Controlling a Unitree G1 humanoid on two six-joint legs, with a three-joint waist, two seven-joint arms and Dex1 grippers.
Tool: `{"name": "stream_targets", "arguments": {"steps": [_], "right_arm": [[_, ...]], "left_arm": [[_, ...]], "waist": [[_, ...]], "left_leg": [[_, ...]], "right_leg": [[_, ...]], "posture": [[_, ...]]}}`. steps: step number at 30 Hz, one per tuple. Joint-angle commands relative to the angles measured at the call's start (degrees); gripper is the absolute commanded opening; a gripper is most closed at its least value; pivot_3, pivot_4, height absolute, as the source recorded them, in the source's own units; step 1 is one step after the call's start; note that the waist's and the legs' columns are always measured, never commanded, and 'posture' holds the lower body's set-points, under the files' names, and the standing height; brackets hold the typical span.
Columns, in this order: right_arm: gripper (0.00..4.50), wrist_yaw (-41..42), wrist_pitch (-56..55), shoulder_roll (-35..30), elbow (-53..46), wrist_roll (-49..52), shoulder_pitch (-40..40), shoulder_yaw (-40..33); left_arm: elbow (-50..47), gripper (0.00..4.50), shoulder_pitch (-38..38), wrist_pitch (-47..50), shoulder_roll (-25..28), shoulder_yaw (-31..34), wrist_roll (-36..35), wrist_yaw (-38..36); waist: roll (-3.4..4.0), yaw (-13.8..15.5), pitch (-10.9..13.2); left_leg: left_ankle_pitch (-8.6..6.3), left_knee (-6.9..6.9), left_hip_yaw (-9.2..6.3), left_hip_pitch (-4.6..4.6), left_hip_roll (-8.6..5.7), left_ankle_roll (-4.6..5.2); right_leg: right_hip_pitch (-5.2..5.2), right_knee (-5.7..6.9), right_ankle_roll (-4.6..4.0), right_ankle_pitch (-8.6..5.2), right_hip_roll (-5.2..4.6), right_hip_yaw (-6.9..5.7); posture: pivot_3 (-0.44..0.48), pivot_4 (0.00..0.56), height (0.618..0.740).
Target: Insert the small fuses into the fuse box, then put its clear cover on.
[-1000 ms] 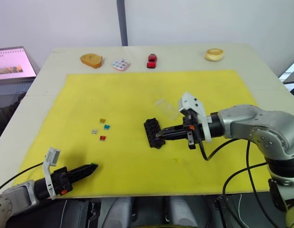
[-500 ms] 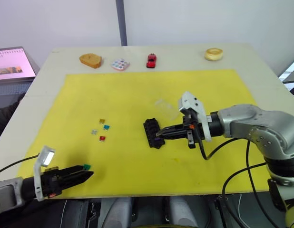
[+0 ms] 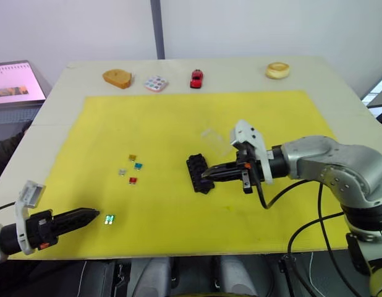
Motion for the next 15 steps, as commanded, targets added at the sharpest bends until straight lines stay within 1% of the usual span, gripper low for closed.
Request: {"name": "stream_targets", "arguments": {"steps": [1,5,12,15], "right_arm": [[0.0,0.4,-0.9,0.4,-0.6,-0.2,-0.8,-0.4],[0.0,0.5,-0.6,0.4,-0.6,-0.4,-0.7,-0.7],[0.0,0.3,-0.4,0.3,-0.7,-0.3,-0.6,-0.9],[0.0,0.3,-0.4,0.4,-0.6,-0.3,-0.6,-0.9]], "left_arm": [[-2.9,3.94,0.1,-1.7,-1.1,-2.5,1.4,-1.5],[-4.8,3.94,1.1,-3.6,-1.6,-4.5,3.5,-2.5],[-5.1,3.94,1.4,-7.4,-2.7,-8.3,7.9,-2.5],[-5.1,3.94,0.5,-7.3,-3.6,-9.4,7.6,-2.4]], "waist": [[0.0,0.1,0.0],[-0.01,0.1,0.0],[0.01,0.2,0.0],[0.03,0.3,0.0]], "left_leg": [[0.0,0.01,0.0,0.0,0.0,0.0],[-0.03,0.03,0.0,0.0,0.0,-0.05],[-0.01,0.02,0.01,0.01,0.0,-0.01],[-0.01,0.03,0.01,0.01,0.0,-0.01]], "right_leg": [[0.01,0.0,0.0,0.0,0.0,0.0],[0.02,0.0,-0.02,0.01,-0.01,0.0],[0.02,0.0,-0.02,0.01,-0.01,0.0],[0.02,0.0,-0.02,0.01,-0.02,0.0]], "posture": [[0.0,0.15,0.74],[0.0,0.15,0.74],[0.0,0.15,0.74],[0.0,0.15,0.74]]}}
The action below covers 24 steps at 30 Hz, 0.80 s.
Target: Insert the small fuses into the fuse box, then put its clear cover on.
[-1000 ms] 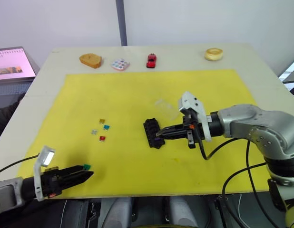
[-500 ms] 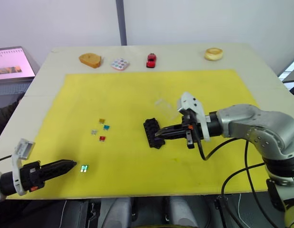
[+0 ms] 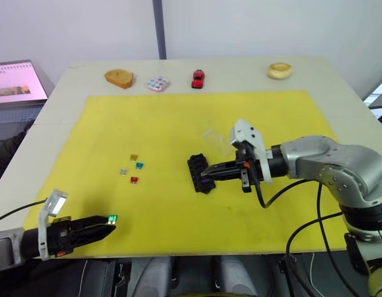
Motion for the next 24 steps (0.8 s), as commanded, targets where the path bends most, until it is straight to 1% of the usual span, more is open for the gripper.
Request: {"name": "stream_targets", "arguments": {"steps": [1,7,10,12,13,14,17,19,20,24], "right_arm": [[0.0,0.3,-0.4,0.0,-0.8,0.2,-0.6,-0.9],[0.0,-0.2,-0.5,0.6,-0.9,0.1,-0.5,-0.8],[0.0,-0.3,-0.3,0.6,-1.0,0.1,-0.3,-0.9],[0.0,-0.6,-0.1,0.6,-1.1,0.1,-0.3,-1.0],[0.0,-0.7,-0.1,0.6,-1.1,0.1,-0.2,-1.0],[0.0,-0.8,-0.1,0.6,-1.1,0.2,-0.2,-1.0],[0.0,-1.0,0.0,0.7,-1.1,0.3,-0.2,-1.1],[0.0,-1.1,0.0,0.6,-1.0,0.1,-0.2,-1.0],[0.0,-1.2,0.0,0.7,-1.0,0.1,-0.2,-1.0],[0.0,-1.3,-0.1,0.7,-0.7,-0.1,-0.3,-0.8]], "left_arm": [[-0.6,3.94,-0.4,0.3,-1.3,-2.6,0.4,0.3],[-1.0,3.94,-4.2,0.7,-4.1,-5.6,0.2,1.9],[-1.1,3.94,-4.4,1.4,-4.6,-6.3,0.0,1.9],[-1.2,3.43,-4.0,1.8,-4.8,-6.2,-0.2,2.0],[-1.3,3.09,-3.8,2.1,-4.8,-6.1,-0.5,2.2],[-1.4,2.63,-3.7,2.3,-4.8,-6.0,-0.8,2.3],[-1.2,1.06,-3.4,3.3,-5.4,-5.4,-1.3,3.2],[-1.1,0.16,-3.2,4.0,-5.7,-4.9,-1.8,3.8],[-1.0,0.06,-3.1,4.3,-5.9,-4.4,-2.2,4.2],[1.6,0.06,-3.4,5.1,-6.2,-1.5,-3.9,4.8]], "waist": [[0.02,0.1,0.0],[0.04,0.5,0.0],[0.05,1.2,0.0],[0.04,1.5,0.0],[0.04,1.4,0.0],[0.04,1.3,0.0],[0.03,1.2,0.0],[0.03,1.1,0.0],[0.03,1.1,0.0],[0.03,0.9,0.0]], "left_leg": [[0.0,0.0,0.0,0.0,0.0,0.0],[0.0,0.06,0.0,0.01,-0.03,0.01],[0.01,0.09,0.0,0.01,-0.03,0.01],[0.0,0.11,0.0,0.01,-0.03,0.01],[0.0,0.12,0.0,0.01,-0.04,0.01],[0.0,0.12,0.01,0.01,-0.04,0.02],[-0.01,0.1,0.02,0.0,-0.04,0.05],[-0.01,0.07,0.01,0.0,-0.03,0.06],[-0.01,0.06,0.01,0.0,-0.02,0.06],[0.0,0.08,0.01,0.01,-0.02,0.06]], "right_leg": [[0.0,0.0,0.0,0.0,0.0,0.0],[0.06,0.0,0.0,0.02,-0.03,0.0],[0.07,0.0,0.0,0.04,-0.03,-0.01],[0.08,0.0,-0.01,0.04,-0.03,-0.01],[0.08,0.0,-0.01,0.04,-0.03,-0.01],[0.08,-0.01,-0.01,0.04,-0.03,0.0],[0.07,-0.02,-0.01,0.04,-0.03,0.0],[0.04,-0.01,-0.01,0.05,-0.03,-0.01],[0.05,-0.01,0.0,0.05,-0.03,-0.01],[0.05,0.01,0.0,0.05,-0.02,-0.01]], "posture": [[0.0,0.15,0.74],[0.0,0.15,0.74],[0.0,0.15,0.74],[0.0,0.15,0.74],[0.0,0.15,0.74],[0.0,0.15,0.74],[0.0,0.15,0.74],[0.0,0.15,0.74],[0.0,0.15,0.74],[0.0,0.15,0.74]]}}
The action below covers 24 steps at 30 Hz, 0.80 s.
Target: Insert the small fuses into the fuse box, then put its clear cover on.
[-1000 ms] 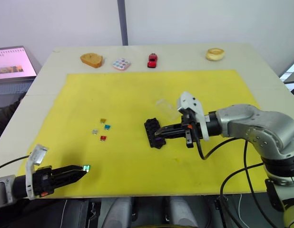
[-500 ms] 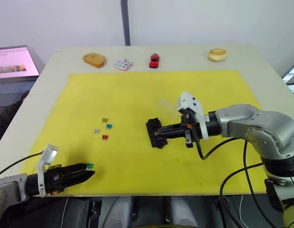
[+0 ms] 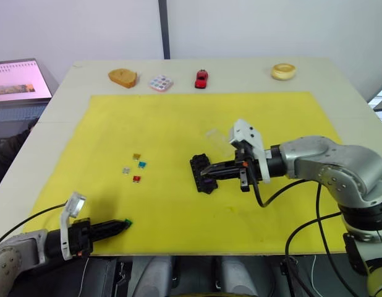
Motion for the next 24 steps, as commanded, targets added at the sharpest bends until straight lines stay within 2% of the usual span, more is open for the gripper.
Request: {"name": "stream_targets", "arguments": {"steps": [1,4,10,14,17,21,24], "right_arm": [[0.0,-0.1,-0.4,0.2,-0.7,-0.1,-0.3,-0.8],[0.0,0.0,-0.5,0.3,-0.6,0.0,-0.3,-0.9],[0.0,-0.3,0.5,1.5,0.1,1.4,-0.7,-1.6],[0.0,-6.3,10.6,9.5,7.3,11.0,-8.6,-8.2],[0.0,-10.8,14.0,15.0,11.6,15.9,-14.7,-12.7],[0.0,-19.6,16.6,22.2,19.9,20.3,-24.1,-18.6],[0.0,-23.9,17.8,24.8,22.6,23.6,-26.9,-21.7]], "left_arm": [[2.7,0.06,0.4,1.1,-0.4,3.4,-2.1,0.4],[4.5,0.06,0.4,1.7,-1.0,5.2,-3.6,0.9],[3.7,0.06,-3.4,5.7,-4.2,9.7,-12.6,6.2],[0.1,0.06,-14.7,4.6,-8.1,12.0,-29.3,18.2],[-1.4,0.06,-21.3,2.3,-9.4,10.9,-36.9,25.1],[-5.1,0.06,-34.6,-3.7,-13.0,5.8,-42.1,33.1],[-6.0,0.06,-38.0,-6.4,-15.1,4.1,-42.2,34.9]], "waist": [[-0.01,-0.1,0.0],[-0.01,-0.4,0.0],[-0.01,-1.0,0.0],[-0.09,-0.7,0.0],[-0.17,-0.9,0.0],[-0.2,-0.9,0.0],[-0.19,-1.2,0.0]], "left_leg": [[0.0,0.01,0.01,0.0,0.0,0.0],[0.0,0.01,0.0,0.0,0.0,0.0],[0.01,0.01,-0.01,0.0,0.01,0.01],[0.02,0.13,-0.04,0.0,0.0,0.01],[0.06,0.22,-0.07,-0.03,-0.01,-0.04],[0.09,0.16,-0.08,-0.05,-0.08,-0.07],[0.19,0.17,-0.09,-0.02,-0.1,-0.21]], "right_leg": [[0.0,0.0,0.0,0.0,0.0,0.0],[-0.01,0.0,0.0,0.0,0.0,0.0],[0.03,0.05,0.04,0.02,0.01,-0.03],[0.03,0.09,0.33,0.18,0.02,-0.06],[0.02,0.12,0.57,0.36,0.06,-0.07],[0.16,0.13,0.59,0.38,0.07,-0.08],[0.24,0.13,0.6,0.39,0.08,-0.09]], "posture": [[0.0,0.15,0.74],[0.0,0.15,0.74],[0.0,0.15,0.74],[0.0,0.15,0.74],[0.0,0.15,0.74],[0.0,0.15,0.74],[0.0,0.15,0.74]]}}
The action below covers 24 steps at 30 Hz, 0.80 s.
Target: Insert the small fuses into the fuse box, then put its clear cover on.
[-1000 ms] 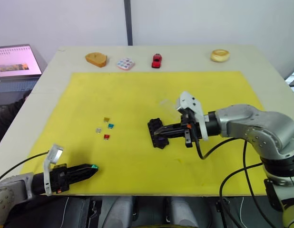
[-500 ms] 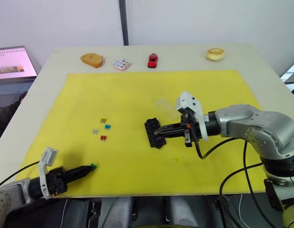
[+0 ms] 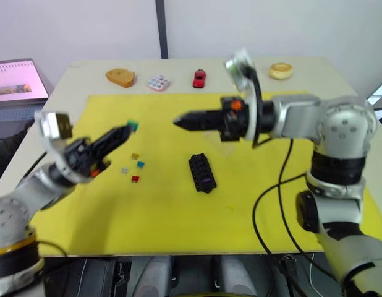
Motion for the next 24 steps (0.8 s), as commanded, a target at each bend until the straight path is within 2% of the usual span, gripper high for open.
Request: {"name": "stream_targets", "arguments": {"steps": [1,7,16,19,21,24], "right_arm": [[0.0,-5.4,1.3,1.7,1.9,4.8,-2.7,-4.7],[0.0,-10.5,0.9,2.9,1.1,7.9,-2.9,-5.5],[0.0,-13.0,-3.2,2.8,0.2,10.5,-1.4,-5.0],[0.84,-14.4,-3.6,3.0,1.7,10.7,-1.0,-4.6],[1.75,-14.9,-3.7,3.3,2.4,11.3,-1.0,-4.4],[1.75,-15.2,-3.7,3.1,2.6,12.1,-1.0,-4.2]], "left_arm": [[-2.0,0.06,-2.7,-4.0,-1.8,-1.5,-1.4,2.3],[-2.4,0.06,-5.5,-5.5,-2.4,-4.6,-1.5,2.4],[0.4,0.06,-5.3,-5.7,-0.4,-3.9,0.2,-0.3],[0.7,0.0,-5.1,-5.7,-0.1,-3.8,0.4,-0.7],[0.8,0.0,-5.1,-5.7,0.0,-3.8,0.6,-1.0],[0.7,0.0,-5.2,-5.8,-0.1,-3.9,0.7,-0.9]], "waist": [[0.01,-0.3,0.0],[0.01,-0.4,0.0],[0.01,-0.2,0.0],[0.01,-0.2,0.0],[0.01,-0.2,0.0],[0.01,-0.2,0.0]], "left_leg": [[0.03,0.0,0.01,0.03,-0.02,-0.04],[0.02,0.01,0.01,0.03,-0.01,0.03],[0.0,0.03,0.0,0.03,-0.01,0.08],[0.0,0.03,0.0,0.03,-0.02,0.1],[0.0,0.03,0.0,0.03,-0.01,0.09],[0.0,0.03,0.0,0.03,-0.01,0.1]], "right_leg": [[0.03,0.0,0.0,0.0,0.0,0.01],[0.01,0.07,0.0,0.0,0.03,0.01],[0.02,0.08,0.0,0.0,0.05,0.0],[0.02,0.08,0.0,0.0,0.05,0.0],[0.02,0.08,0.0,0.0,0.05,0.0],[0.02,0.08,0.0,0.0,0.05,0.0]], "posture": [[0.0,0.15,0.74],[0.0,0.15,0.74],[0.0,0.15,0.74],[0.0,0.15,0.74],[0.0,0.15,0.74],[0.0,0.15,0.74]]}}
